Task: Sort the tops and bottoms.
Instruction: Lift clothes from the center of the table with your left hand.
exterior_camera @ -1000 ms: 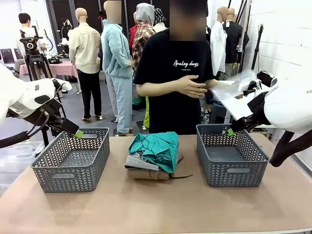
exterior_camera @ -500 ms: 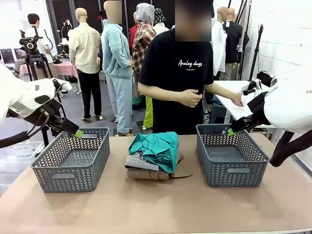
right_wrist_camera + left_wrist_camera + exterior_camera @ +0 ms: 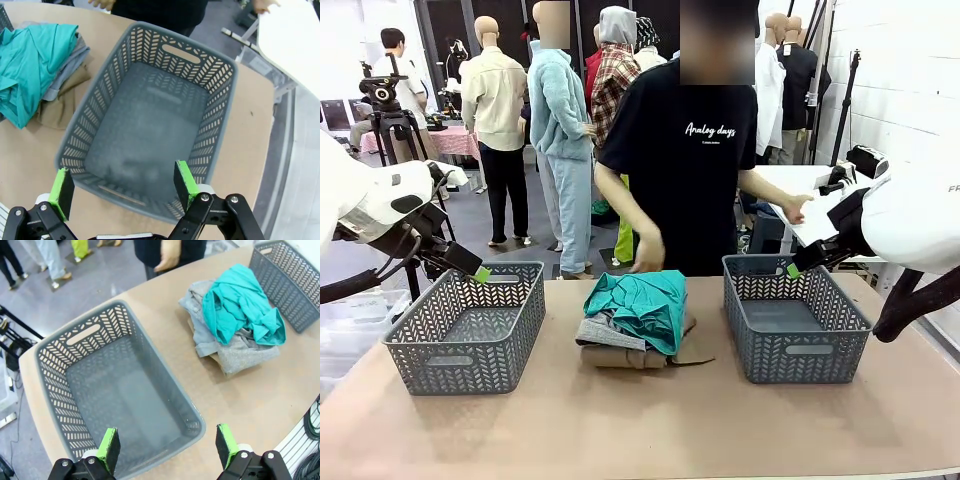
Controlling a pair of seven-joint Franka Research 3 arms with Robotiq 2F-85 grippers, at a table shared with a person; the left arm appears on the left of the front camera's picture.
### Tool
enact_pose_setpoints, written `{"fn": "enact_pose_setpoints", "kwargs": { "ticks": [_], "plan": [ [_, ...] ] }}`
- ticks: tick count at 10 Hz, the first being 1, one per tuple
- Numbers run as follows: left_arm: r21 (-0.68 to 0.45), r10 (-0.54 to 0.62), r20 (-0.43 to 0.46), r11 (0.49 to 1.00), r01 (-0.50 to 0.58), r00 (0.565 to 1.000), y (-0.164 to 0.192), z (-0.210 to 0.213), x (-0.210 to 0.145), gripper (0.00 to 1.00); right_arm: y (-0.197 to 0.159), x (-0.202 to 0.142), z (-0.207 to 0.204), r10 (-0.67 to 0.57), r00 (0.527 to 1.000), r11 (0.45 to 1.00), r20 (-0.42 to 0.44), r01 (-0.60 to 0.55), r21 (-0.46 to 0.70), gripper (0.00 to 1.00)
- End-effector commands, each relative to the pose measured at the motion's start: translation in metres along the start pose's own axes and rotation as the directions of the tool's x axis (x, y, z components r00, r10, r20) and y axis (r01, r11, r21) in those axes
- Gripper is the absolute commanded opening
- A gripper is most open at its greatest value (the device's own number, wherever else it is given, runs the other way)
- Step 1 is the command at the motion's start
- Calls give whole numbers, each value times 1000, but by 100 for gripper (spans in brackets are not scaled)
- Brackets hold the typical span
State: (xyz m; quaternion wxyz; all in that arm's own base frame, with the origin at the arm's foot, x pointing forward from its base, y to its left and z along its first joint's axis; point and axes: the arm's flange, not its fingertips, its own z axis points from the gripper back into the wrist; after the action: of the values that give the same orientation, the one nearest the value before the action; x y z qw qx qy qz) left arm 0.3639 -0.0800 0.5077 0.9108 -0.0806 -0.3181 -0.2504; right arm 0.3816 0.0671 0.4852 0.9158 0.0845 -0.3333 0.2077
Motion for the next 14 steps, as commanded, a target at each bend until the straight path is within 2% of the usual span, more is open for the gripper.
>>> {"fn": "enact_pose_setpoints", "kwargs": {
  "ticks": [1,14],
  "plan": [
    [3,-3,7,1000,3,1000,2,0,0,100,0,1,-2,-3,1000,1000,4,3,-4,100],
    [3,-3,7,1000,3,1000,2,0,0,100,0,1,-2,-3,1000,1000,4,3,-4,100]
  ]
}}
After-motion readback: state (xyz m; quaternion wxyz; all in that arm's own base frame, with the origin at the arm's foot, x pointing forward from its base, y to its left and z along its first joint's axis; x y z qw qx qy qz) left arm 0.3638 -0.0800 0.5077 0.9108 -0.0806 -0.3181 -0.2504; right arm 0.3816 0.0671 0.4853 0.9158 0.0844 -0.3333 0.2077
